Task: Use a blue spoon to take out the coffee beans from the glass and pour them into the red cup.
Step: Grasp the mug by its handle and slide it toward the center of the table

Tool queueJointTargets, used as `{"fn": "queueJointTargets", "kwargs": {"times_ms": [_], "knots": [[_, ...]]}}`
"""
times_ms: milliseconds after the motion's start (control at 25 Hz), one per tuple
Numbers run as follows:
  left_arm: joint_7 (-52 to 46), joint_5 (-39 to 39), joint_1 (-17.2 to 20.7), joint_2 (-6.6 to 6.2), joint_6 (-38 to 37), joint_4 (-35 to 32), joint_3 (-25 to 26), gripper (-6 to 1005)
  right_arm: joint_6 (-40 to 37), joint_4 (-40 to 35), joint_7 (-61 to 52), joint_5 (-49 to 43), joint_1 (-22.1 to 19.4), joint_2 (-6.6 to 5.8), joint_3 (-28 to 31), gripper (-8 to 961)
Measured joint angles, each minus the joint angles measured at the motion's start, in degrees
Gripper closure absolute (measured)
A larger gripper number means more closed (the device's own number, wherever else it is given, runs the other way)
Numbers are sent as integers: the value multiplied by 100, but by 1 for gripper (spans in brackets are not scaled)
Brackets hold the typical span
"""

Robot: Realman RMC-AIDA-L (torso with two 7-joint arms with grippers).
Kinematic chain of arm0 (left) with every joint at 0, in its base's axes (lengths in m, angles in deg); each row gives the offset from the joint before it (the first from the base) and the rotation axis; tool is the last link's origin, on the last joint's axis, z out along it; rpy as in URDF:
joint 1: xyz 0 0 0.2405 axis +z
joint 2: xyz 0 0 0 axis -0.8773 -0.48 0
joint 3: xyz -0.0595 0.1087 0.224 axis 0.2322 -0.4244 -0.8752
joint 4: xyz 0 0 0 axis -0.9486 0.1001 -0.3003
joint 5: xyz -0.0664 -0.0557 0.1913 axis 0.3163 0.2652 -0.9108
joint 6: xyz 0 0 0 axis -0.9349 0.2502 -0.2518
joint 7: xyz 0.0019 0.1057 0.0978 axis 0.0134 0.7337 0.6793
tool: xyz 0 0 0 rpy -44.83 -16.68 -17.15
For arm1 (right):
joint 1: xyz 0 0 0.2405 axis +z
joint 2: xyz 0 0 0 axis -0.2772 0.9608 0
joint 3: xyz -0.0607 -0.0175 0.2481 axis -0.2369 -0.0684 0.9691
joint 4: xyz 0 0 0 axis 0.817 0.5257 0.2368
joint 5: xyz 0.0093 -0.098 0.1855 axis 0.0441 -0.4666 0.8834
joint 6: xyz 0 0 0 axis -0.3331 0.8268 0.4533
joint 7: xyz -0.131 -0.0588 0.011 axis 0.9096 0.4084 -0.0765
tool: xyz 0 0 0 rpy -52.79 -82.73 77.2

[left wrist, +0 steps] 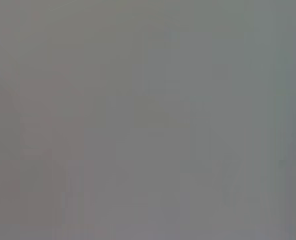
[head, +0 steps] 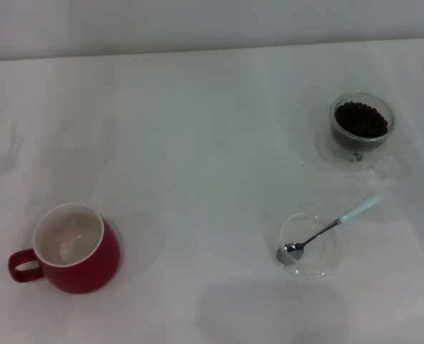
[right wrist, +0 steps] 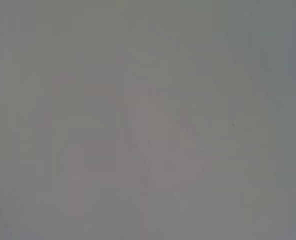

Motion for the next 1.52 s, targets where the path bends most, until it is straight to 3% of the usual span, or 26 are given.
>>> {"fn": "queueJointTargets", "kwargs": {"times_ms": [600,1160,1520], "knots": [[1,-578,890,-18,-371,35,-38,152,350,260,-63,-1,-207,0,12,528],[53,-2013,2520,22,-1057,-345,-40,151,618,101,-80,-16,-594,-29,10,527],[72,-2539,2965,43,-1048,-572,-112,152,621,-47,-237,-2,-953,-33,27,527]]}}
